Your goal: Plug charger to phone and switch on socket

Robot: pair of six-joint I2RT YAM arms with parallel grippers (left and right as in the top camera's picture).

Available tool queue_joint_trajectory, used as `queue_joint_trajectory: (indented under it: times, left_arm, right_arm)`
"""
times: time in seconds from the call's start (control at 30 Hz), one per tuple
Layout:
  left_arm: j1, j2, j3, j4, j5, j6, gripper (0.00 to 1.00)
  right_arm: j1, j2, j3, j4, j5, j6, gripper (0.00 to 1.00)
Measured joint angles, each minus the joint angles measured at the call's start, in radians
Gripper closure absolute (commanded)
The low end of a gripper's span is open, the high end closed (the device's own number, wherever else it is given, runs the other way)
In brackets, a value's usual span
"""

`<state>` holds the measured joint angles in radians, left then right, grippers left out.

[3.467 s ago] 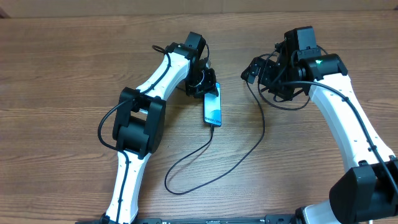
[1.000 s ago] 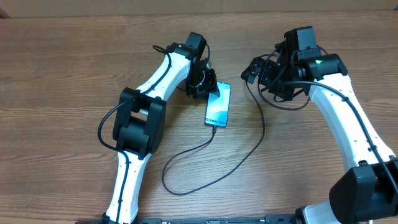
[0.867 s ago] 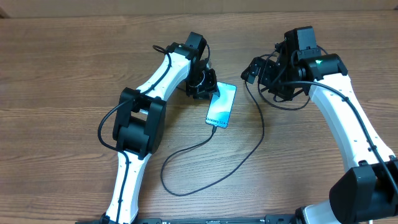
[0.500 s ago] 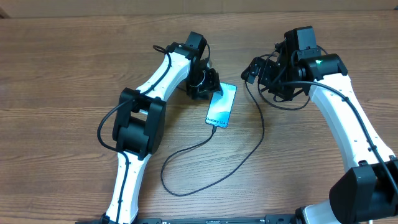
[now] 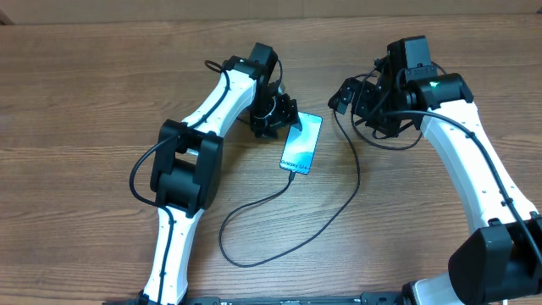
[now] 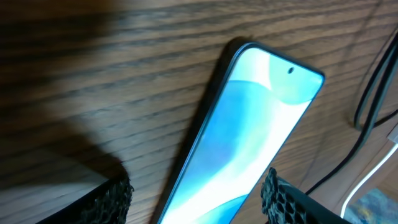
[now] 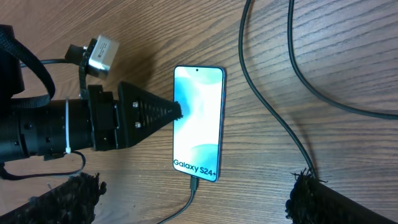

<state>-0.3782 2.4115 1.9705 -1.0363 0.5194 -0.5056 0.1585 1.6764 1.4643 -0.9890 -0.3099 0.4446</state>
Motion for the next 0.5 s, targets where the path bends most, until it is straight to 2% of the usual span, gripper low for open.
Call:
queue_joint_trajectory:
  times: [0.1, 0.3, 0.5]
  left_arm:
    - [0.008, -0.004, 0.000, -0.010, -0.006, 0.027, 0.28]
    - [0.008, -0.046, -0.020, -0.040, -0.122, 0.073, 0.27]
    - [0.008, -0.203, -0.029, -0.084, -0.277, 0.111, 0.27]
  right_arm:
    - [0.000, 0.000, 0.000, 0.000, 0.000, -0.001, 0.00]
    - [0.000, 0.000, 0.000, 0.000, 0.000, -0.001, 0.00]
    - [0.000, 0.000, 0.000, 0.000, 0.003, -0.001, 0.00]
